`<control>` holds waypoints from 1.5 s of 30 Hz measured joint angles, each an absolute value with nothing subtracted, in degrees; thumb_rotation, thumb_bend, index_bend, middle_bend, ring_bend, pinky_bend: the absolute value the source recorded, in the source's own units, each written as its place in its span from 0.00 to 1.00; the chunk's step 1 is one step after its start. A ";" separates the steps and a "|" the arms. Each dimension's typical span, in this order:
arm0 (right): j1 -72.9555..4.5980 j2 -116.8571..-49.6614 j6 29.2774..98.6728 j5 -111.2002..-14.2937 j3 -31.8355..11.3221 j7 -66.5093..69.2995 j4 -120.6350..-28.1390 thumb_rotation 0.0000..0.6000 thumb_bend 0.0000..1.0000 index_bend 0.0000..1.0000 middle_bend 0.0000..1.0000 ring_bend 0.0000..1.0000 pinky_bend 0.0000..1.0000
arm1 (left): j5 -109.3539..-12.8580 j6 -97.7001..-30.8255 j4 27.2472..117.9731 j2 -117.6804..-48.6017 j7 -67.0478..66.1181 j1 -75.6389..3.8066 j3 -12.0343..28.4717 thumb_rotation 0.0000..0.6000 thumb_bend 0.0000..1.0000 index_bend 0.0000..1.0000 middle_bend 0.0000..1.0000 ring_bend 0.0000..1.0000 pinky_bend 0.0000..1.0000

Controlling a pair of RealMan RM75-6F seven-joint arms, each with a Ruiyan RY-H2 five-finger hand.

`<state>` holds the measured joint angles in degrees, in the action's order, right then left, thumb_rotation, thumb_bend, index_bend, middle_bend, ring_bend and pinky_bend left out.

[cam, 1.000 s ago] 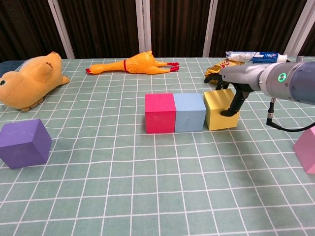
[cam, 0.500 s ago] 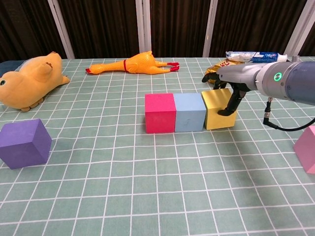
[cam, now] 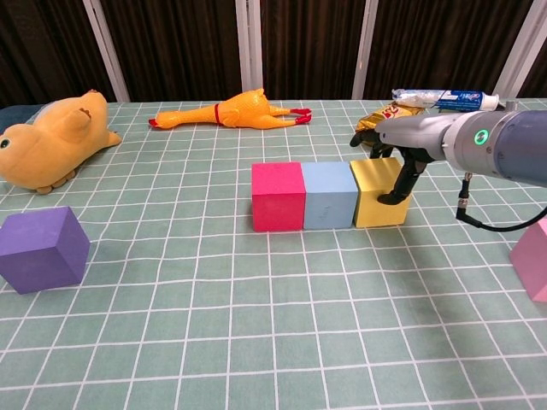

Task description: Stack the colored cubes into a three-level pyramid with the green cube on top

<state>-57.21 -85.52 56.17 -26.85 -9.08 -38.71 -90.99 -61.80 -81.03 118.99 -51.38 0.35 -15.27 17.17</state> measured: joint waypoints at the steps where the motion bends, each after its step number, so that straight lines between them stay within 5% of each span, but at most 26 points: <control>1: -57.22 -85.53 56.23 -26.83 -9.08 -38.73 -91.01 1.00 0.36 0.00 0.31 0.19 0.00 | -61.82 -81.07 119.00 -51.36 0.39 -15.23 17.17 1.00 0.07 0.00 0.06 0.02 0.08; 20: -57.25 -86.09 56.47 -26.70 -9.04 -38.69 -90.76 1.00 0.36 0.00 0.31 0.19 0.00 | -61.52 -80.82 119.14 -51.05 0.65 -15.24 17.33 1.00 0.07 0.00 0.06 0.02 0.08; 45: -56.88 -86.03 58.31 -26.56 -9.56 -38.64 -92.73 1.00 0.36 0.00 0.03 0.07 0.00 | -61.99 -80.87 119.34 -50.87 1.01 -15.09 17.23 1.00 0.07 0.00 0.06 0.02 0.07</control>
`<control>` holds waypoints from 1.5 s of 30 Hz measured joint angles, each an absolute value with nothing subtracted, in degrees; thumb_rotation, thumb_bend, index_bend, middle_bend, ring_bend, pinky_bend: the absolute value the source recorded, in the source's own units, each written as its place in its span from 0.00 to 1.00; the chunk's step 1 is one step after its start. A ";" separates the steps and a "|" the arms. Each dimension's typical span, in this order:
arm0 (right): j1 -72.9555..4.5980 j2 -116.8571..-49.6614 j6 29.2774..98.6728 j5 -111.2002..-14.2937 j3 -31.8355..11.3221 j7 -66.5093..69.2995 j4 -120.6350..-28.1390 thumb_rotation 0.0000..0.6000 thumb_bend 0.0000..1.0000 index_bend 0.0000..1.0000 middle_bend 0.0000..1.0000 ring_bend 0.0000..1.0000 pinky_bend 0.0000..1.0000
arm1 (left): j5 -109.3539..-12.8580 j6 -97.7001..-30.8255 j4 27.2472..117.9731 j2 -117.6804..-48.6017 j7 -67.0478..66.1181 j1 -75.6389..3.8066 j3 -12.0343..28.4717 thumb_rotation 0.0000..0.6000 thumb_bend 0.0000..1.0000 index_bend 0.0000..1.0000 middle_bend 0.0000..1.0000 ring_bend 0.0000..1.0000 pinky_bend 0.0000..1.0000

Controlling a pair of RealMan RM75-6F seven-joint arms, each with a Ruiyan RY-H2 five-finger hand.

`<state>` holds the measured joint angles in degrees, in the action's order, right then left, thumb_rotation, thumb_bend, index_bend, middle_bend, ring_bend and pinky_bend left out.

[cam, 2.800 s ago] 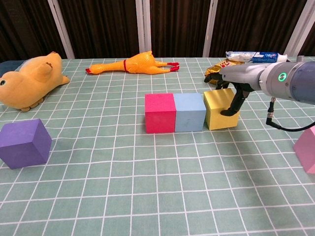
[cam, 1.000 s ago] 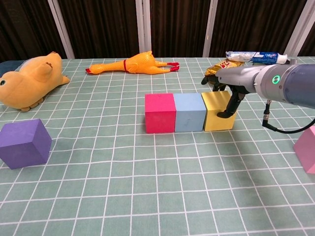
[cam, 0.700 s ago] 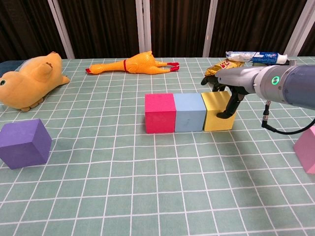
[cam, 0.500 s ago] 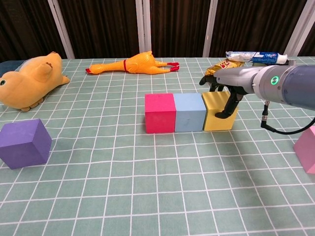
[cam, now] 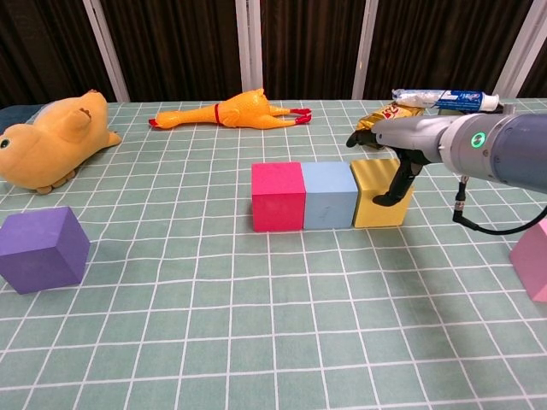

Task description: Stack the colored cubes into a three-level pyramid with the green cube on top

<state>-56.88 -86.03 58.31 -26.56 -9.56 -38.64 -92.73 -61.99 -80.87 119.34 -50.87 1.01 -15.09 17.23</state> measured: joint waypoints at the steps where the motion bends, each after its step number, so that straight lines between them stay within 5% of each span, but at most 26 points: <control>1: -56.85 -85.93 58.55 -26.49 -9.58 -38.71 -93.08 1.00 0.36 0.00 0.03 0.06 0.00 | -62.01 -80.87 119.34 -50.87 1.01 -15.09 17.23 1.00 0.07 0.00 0.06 0.02 0.07; 21: -50.62 -79.01 66.01 -33.43 -6.95 -36.31 -106.08 1.00 0.36 0.00 0.00 0.01 0.00 | -63.96 -81.76 120.40 -50.98 -0.02 -14.93 16.72 1.00 0.07 0.00 0.06 0.02 0.07; 45: -49.15 -77.66 62.23 -25.61 -4.68 -38.89 -102.71 1.00 0.36 0.00 0.00 0.00 0.00 | -64.26 -82.15 120.78 -51.34 -0.56 -15.00 16.64 1.00 0.07 0.00 0.06 0.02 0.07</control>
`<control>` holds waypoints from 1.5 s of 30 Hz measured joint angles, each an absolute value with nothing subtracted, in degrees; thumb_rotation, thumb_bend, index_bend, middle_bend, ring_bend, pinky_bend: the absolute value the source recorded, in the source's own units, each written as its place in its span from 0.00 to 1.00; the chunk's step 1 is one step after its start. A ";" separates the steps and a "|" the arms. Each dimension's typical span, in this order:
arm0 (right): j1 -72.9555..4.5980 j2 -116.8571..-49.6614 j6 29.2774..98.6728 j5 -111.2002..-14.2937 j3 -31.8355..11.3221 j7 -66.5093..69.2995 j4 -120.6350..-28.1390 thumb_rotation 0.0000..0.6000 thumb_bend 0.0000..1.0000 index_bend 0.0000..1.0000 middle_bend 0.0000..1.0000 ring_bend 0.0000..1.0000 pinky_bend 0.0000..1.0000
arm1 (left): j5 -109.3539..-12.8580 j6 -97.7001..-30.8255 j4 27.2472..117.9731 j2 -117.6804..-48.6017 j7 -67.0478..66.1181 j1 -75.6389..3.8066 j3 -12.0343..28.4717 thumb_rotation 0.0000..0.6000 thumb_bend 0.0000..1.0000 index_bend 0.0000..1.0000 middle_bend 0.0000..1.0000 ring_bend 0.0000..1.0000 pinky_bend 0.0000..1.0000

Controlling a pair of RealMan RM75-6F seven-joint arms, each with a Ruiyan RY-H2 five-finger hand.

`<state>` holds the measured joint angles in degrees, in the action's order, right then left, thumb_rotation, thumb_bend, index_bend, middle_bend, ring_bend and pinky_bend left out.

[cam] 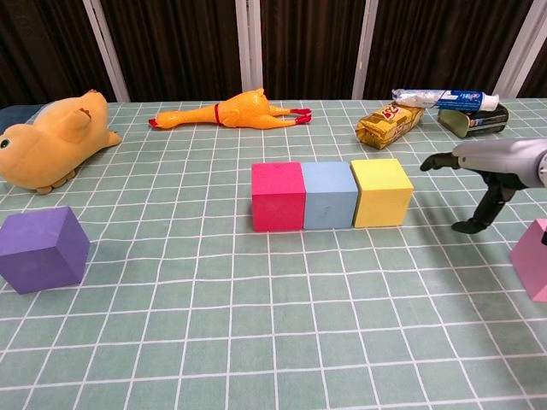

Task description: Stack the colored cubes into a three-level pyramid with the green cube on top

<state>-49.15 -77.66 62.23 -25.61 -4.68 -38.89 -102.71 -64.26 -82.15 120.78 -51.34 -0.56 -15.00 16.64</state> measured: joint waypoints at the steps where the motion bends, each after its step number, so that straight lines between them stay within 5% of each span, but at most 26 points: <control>1: -49.19 -77.73 62.13 -25.62 -4.59 -39.00 -102.69 1.00 0.36 0.00 0.00 0.00 0.00 | -64.14 -82.10 120.73 -51.35 -0.53 -15.01 16.65 1.00 0.07 0.00 0.06 0.02 0.07; 45: -50.03 -80.55 63.90 -27.46 -5.17 -39.93 -102.26 1.00 0.36 0.00 0.00 0.00 0.00 | -63.80 -81.72 120.33 -51.45 -0.33 -15.17 16.67 1.00 0.07 0.00 0.06 0.02 0.07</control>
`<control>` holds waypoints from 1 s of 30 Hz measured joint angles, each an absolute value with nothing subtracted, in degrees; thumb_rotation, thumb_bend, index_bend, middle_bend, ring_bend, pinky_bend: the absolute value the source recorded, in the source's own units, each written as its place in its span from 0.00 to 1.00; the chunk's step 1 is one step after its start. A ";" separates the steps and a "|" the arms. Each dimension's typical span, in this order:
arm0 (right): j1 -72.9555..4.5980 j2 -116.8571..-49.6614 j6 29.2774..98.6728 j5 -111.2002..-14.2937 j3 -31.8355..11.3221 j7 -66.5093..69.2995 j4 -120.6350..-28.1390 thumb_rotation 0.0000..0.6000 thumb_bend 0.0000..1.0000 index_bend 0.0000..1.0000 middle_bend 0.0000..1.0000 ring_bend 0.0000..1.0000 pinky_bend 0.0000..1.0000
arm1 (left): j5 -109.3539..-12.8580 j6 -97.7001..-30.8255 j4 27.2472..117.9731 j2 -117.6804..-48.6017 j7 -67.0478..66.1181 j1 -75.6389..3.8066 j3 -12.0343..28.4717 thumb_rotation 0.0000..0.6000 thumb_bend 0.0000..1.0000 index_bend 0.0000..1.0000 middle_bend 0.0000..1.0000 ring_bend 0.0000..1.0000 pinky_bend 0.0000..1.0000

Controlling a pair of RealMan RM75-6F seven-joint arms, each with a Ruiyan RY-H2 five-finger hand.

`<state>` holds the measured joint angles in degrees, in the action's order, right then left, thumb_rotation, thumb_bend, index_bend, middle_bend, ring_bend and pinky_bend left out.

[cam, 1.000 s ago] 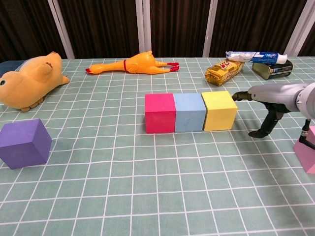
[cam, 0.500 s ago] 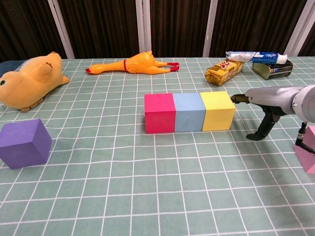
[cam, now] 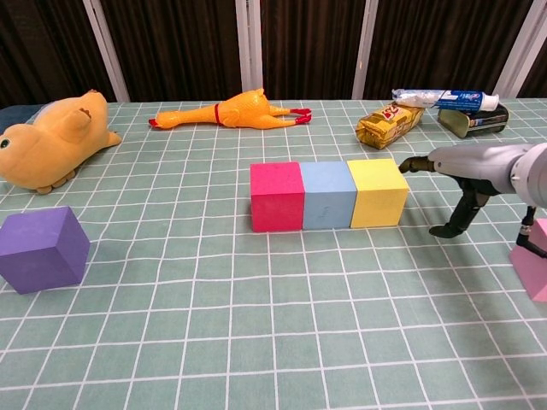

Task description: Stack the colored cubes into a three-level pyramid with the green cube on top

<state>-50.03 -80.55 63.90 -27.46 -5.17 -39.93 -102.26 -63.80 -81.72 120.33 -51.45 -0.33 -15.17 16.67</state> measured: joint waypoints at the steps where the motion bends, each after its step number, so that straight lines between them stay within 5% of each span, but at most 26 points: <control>1: -49.94 -80.45 64.38 -28.05 -5.16 -39.93 -102.37 1.00 0.36 0.00 0.00 0.00 0.00 | -63.78 -81.71 120.32 -51.45 -0.35 -15.17 16.67 1.00 0.07 0.00 0.06 0.02 0.07; 16: -43.82 -71.13 73.11 -37.40 -4.05 -37.20 -112.98 1.00 0.26 0.00 0.00 0.00 0.00 | -65.66 -82.43 121.22 -51.25 -0.46 -14.83 16.33 1.00 0.07 0.00 0.06 0.02 0.07; 30: -35.47 -61.70 75.19 -48.67 3.62 -34.80 -123.91 1.00 0.26 0.00 0.00 0.00 0.00 | -68.34 -84.00 122.68 -51.01 -2.22 -14.15 15.46 1.00 0.07 0.00 0.05 0.02 0.07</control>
<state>-35.47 -61.70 75.19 -48.67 3.62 -34.80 -123.91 -68.34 -84.00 122.68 -51.01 -2.22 -14.15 15.46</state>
